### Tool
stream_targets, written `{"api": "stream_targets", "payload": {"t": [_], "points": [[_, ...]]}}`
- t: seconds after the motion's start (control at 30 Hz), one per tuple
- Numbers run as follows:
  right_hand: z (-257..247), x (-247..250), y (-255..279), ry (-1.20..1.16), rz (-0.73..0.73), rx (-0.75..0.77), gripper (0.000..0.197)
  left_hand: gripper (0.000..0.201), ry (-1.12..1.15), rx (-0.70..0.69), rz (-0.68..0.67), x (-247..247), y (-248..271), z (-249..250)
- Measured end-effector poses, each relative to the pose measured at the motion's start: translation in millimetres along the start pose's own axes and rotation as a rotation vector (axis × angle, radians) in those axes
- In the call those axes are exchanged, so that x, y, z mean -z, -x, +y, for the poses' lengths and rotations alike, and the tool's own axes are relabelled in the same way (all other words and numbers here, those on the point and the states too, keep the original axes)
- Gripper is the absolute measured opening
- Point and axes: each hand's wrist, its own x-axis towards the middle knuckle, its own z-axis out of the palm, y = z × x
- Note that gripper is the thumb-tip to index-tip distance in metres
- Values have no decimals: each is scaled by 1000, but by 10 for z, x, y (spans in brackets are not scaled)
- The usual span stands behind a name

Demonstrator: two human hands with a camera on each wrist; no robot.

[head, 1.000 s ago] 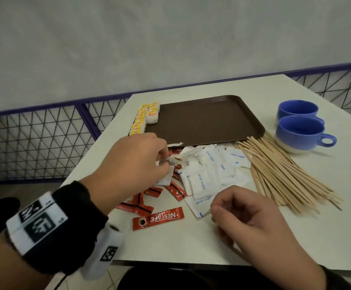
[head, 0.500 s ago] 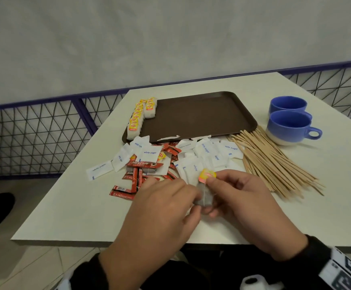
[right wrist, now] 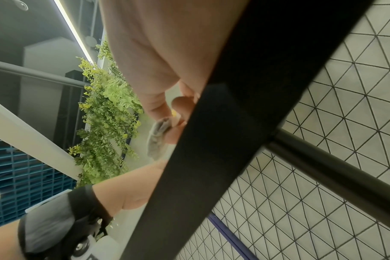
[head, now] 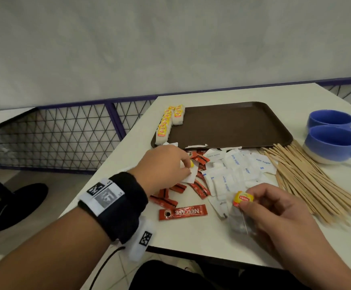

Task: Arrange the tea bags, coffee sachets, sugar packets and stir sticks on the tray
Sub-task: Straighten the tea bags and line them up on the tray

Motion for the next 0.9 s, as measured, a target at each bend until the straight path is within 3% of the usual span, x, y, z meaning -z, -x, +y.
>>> {"api": "stream_targets", "payload": {"t": [0.17,0.23,0.37,0.47,0.53,0.73,0.9], "points": [[5,-4,-19,-85,-22,-12,15,17,-86,72,106,32,-138,68],[-5,-8,-25,-95,-21,-15,15,23,-130,105,83,35,-164,92],[-15,-21,-12,-52,-24,-5,43,39,-205,161,-3,46,-188,127],[-34,-22,-2,-16,-39,13,27,49,-244,191,0,78,-183,161],[-47,-25,-2,-16,-51,16,18,48,-243,194,-8,98,-178,186],[-31,-19,-1,-58,-34,-5,23,39,-234,185,-4,141,-142,255],[-23,-17,2,-160,-12,-20,41,28,-101,208,96,198,-100,223]]}}
